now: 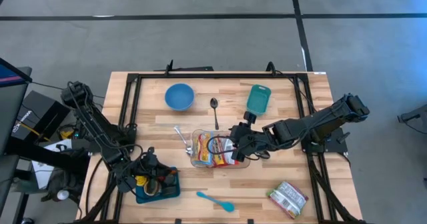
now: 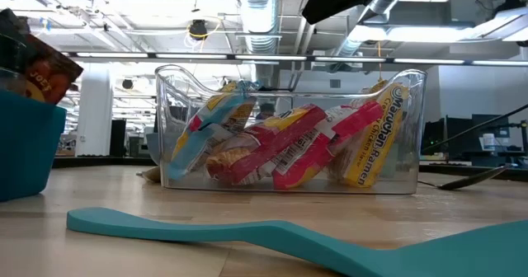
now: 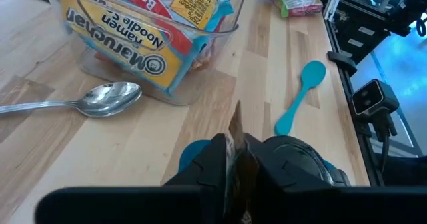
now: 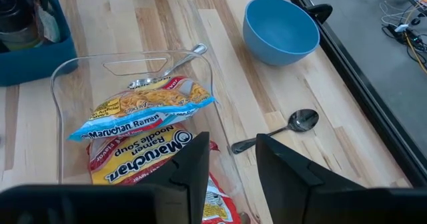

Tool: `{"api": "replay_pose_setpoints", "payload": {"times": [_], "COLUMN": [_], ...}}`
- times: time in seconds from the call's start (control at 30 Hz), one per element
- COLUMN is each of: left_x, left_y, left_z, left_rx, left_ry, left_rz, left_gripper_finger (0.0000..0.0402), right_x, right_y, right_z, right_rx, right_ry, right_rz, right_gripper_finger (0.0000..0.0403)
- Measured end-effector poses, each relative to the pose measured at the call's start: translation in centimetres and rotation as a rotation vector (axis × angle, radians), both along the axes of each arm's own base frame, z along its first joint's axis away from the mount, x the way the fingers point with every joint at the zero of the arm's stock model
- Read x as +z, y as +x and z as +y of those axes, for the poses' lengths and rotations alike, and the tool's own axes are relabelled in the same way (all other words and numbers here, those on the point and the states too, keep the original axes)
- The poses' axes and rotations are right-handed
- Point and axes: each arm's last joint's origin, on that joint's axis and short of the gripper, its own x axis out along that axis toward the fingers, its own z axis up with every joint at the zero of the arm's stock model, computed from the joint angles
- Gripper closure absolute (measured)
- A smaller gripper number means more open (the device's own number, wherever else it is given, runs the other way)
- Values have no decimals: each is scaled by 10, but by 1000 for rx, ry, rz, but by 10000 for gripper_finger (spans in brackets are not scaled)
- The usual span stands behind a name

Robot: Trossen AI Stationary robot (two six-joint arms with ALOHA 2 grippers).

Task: Pick & Place Food Item
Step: Put the orange spice bag into the dark blue bin, then put the bottom black spoon into the blue bin

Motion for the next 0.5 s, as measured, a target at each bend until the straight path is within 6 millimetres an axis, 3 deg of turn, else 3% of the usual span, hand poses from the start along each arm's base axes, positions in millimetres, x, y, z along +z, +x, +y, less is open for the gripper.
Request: {"api": "replay_pose_setpoints", "payload": {"times": [0.27,0.5], "left_x": [1,16], "left_y": [0,-4], "left_z": [0,5], "left_rx": [-1,-38], "left_ry": [-4,-47], "left_rz": [-2,-34], "left_gripper_finger": [312,300], "right_x": [0,0], "right_y": [0,0], "right_z": [0,0], "right_rx": [0,0], "right_ry": [0,0], "right_rz": [0,0], "right_gripper_finger": [286,286]}}
